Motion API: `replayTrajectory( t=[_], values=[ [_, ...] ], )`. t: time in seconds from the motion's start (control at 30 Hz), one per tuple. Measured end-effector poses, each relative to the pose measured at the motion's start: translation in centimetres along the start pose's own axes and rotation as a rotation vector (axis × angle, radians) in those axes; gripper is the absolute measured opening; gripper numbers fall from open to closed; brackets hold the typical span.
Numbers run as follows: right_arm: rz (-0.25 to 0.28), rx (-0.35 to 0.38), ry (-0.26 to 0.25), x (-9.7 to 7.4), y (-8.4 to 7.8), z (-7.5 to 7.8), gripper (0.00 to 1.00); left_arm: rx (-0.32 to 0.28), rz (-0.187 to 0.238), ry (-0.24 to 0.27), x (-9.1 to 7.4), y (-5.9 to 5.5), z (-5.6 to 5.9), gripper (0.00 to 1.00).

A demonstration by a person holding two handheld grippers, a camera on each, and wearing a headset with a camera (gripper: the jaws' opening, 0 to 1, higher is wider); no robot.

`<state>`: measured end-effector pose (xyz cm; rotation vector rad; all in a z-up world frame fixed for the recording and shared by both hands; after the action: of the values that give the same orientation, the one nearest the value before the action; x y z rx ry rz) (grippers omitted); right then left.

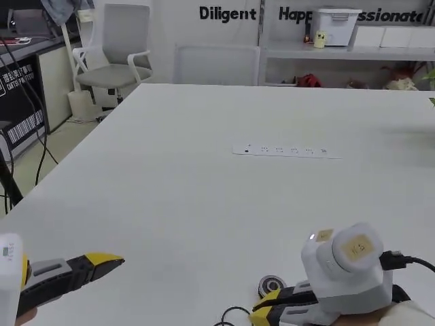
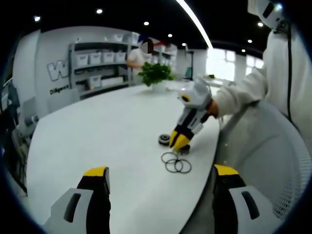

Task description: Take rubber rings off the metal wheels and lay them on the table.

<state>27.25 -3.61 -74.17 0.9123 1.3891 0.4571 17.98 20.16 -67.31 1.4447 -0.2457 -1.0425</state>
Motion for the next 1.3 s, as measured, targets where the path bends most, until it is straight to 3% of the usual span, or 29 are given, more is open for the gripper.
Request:
replayTrajectory(
  t=[0.57,1.07,1.3],
  values=[
    [0.086,0.053,-0.073,-2.1,0.7,2.2,0.07,0.021,0.002,-0.007,0.0,1.0,-0.2,0.88],
    [0.175,0.101,-0.124,-4.1,0.4,4.3,0.15,0.104,0.028,-0.055,1.8,4.8,-1.0,0.88],
    [0.173,0.117,-0.123,-4.3,-0.6,4.8,0.16,0.155,0.033,-0.087,3.2,6.7,-1.4,0.87]
  ],
)
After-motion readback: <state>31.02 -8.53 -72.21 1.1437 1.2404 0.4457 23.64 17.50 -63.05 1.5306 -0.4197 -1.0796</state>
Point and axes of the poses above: the centre of the closed fingertips' face, and the gripper's own axes: x roughly forward along the fingers, z roughly to its right, y roughly out of its top, the point moved 9 cm from there along -x, roughly backward along the fingers, and after that the axes turned 10 degrees about -x, right-handed, at the moved point
